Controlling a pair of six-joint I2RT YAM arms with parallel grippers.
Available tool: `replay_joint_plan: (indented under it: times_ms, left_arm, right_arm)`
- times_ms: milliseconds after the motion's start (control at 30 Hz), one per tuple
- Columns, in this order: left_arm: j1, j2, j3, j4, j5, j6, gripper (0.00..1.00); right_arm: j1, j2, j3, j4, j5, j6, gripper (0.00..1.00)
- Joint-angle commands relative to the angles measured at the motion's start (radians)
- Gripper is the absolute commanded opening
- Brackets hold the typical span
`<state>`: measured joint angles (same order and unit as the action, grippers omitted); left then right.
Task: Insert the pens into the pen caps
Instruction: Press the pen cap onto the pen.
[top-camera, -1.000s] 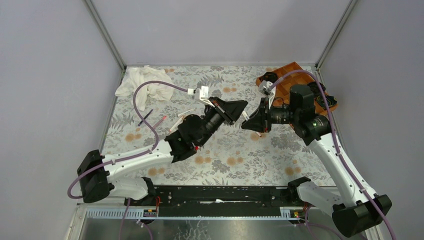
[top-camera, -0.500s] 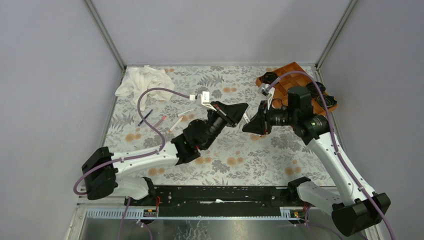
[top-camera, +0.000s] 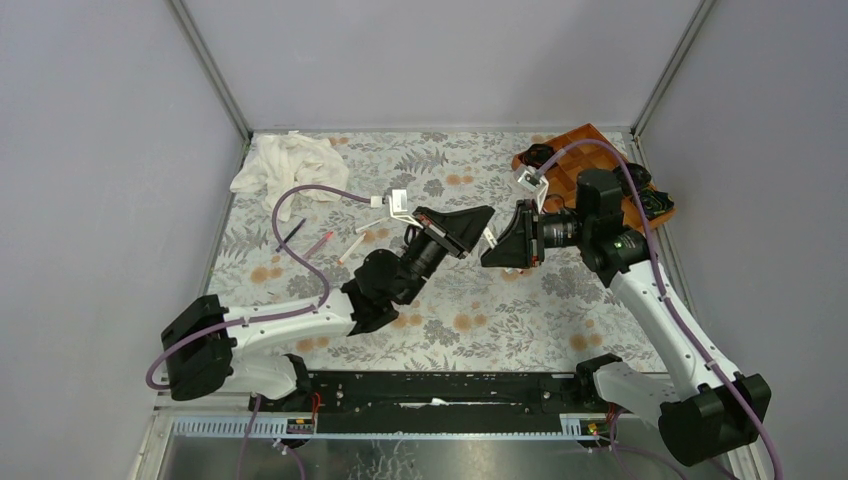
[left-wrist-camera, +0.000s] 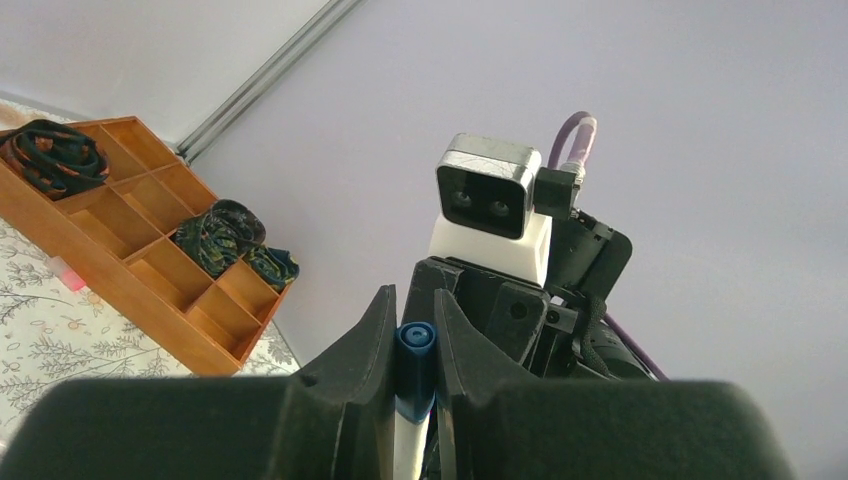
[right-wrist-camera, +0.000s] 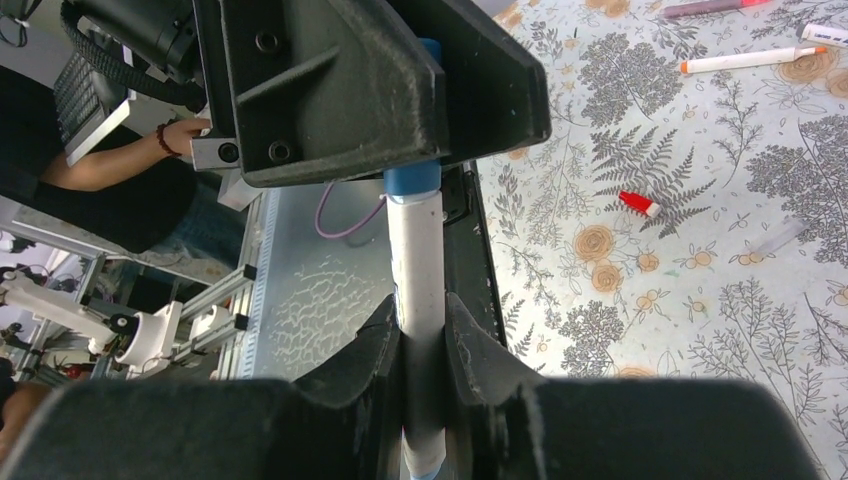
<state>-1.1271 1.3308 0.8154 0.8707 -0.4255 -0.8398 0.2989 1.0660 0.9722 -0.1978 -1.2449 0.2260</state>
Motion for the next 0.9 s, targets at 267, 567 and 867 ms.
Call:
replay_joint_plan:
  times_ms: [267, 567, 867]
  left_arm:
    - [-0.154, 0.025, -0.021, -0.454, 0.289, -0.138, 0.0]
    - [-0.196, 0.175, 0.046, -0.383, 0.265, -0.205, 0.0]
    - [-0.232, 0.107, -0.064, -0.261, 0.207, -0.179, 0.0]
  right_arm:
    - [0.008, 0.027, 0.199, -0.028, 0.54, -0.259, 0.0]
    - [0.052, 0.029, 0.17, 0.025, 0.62, -0.239, 0.0]
    - [0.037, 0.014, 0.133, 0.076, 0.51, -0.189, 0.0]
